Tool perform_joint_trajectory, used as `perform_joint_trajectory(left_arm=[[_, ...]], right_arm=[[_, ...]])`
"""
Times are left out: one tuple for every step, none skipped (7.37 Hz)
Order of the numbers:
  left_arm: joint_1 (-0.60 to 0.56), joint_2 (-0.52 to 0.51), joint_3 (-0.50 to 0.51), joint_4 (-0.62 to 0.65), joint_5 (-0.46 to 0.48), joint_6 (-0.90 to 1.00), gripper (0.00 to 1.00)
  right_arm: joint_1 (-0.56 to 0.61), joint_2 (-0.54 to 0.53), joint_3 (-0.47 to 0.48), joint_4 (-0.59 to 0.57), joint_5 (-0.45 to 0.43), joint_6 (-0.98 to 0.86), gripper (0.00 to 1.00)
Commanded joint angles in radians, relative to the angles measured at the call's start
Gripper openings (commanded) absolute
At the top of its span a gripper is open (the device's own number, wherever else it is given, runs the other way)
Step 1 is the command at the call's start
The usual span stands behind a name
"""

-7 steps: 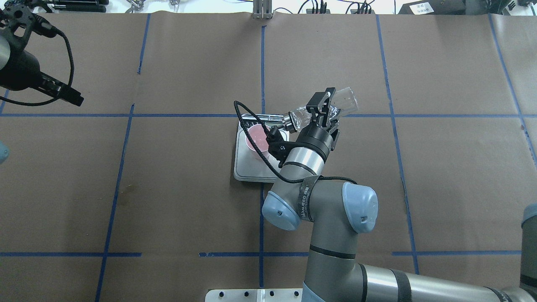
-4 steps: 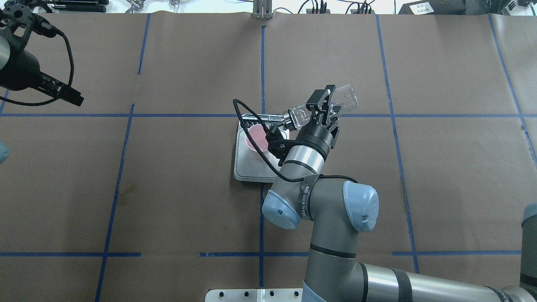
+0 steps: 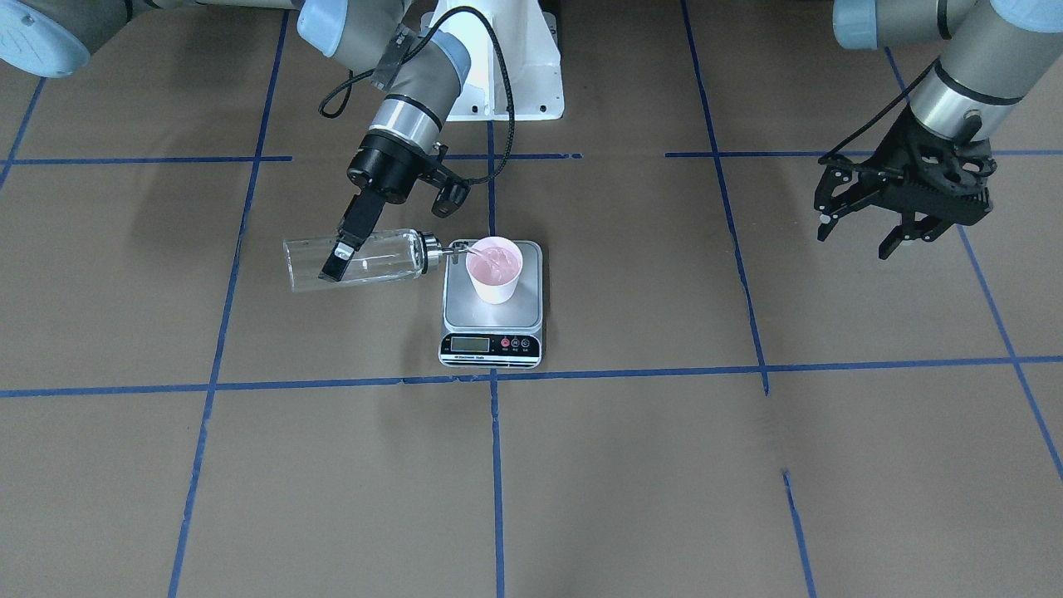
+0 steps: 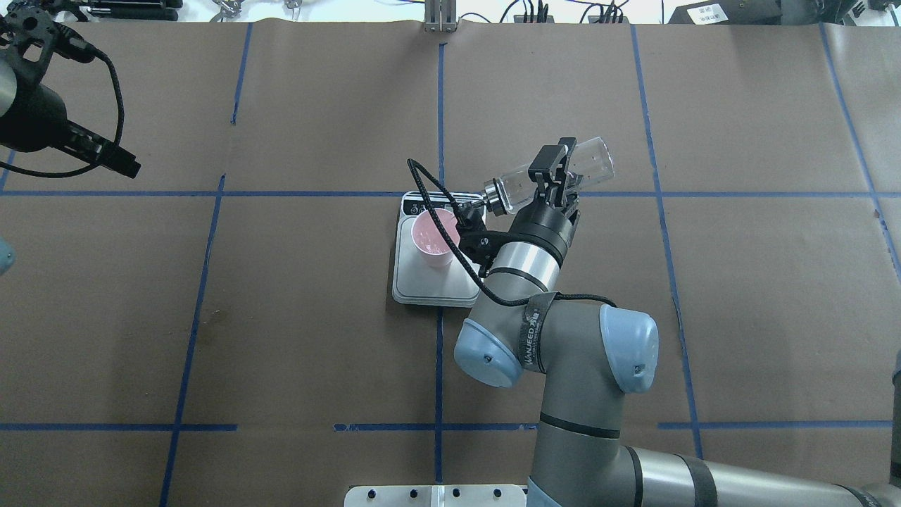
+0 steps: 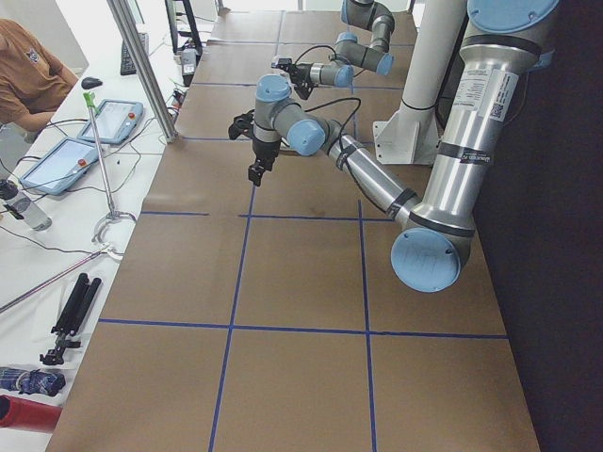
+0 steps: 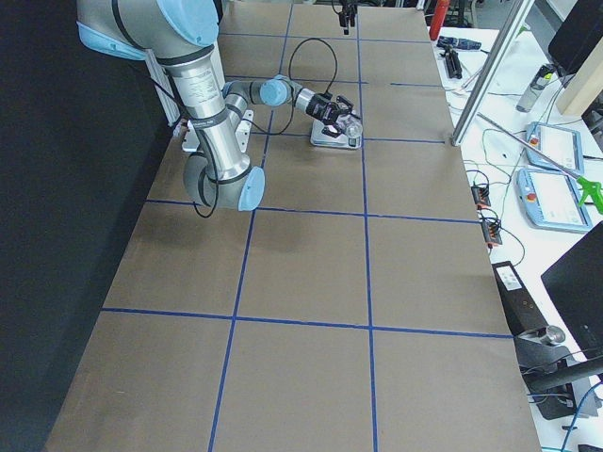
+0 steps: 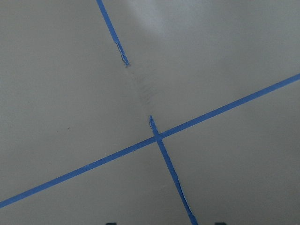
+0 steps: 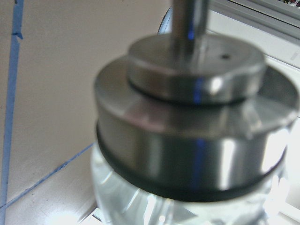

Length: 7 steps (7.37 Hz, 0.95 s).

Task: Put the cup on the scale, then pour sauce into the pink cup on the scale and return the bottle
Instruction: 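Turn the glass bottle upright and move it back toward its spot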

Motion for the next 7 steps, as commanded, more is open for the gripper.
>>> perform_joint_trajectory(left_arm=[[0.000, 0.000, -0.002, -0.001, -0.001, 0.000, 0.76], [0.000, 0.000, 0.000, 0.001, 0.001, 0.000, 0.76], [0.000, 0.000, -0.002, 0.001, 0.001, 0.000, 0.76], [0.000, 0.000, -0.002, 0.001, 0.001, 0.000, 0.76], [0.000, 0.000, -0.003, 0.001, 0.001, 0.000, 0.76], [0.000, 0.000, -0.003, -0.001, 0.001, 0.000, 0.76], [0.000, 0.000, -0.002, 0.001, 0.001, 0.000, 0.76]], right_arm=[[-0.006, -0.011, 0.007, 0.008, 0.006, 0.136, 0.00], [-0.005, -0.013, 0.014, 0.014, 0.010, 0.148, 0.00], [-0.006, -0.037, 0.032, 0.040, 0.015, 0.173, 0.00], [-0.006, -0.042, 0.037, 0.090, 0.027, 0.179, 0.00], [-0.008, -0.063, 0.038, 0.159, 0.050, 0.252, 0.00], [-0.012, -0.082, 0.035, 0.242, 0.078, 0.336, 0.00], [-0.017, -0.089, 0.034, 0.313, 0.095, 0.359, 0.00]])
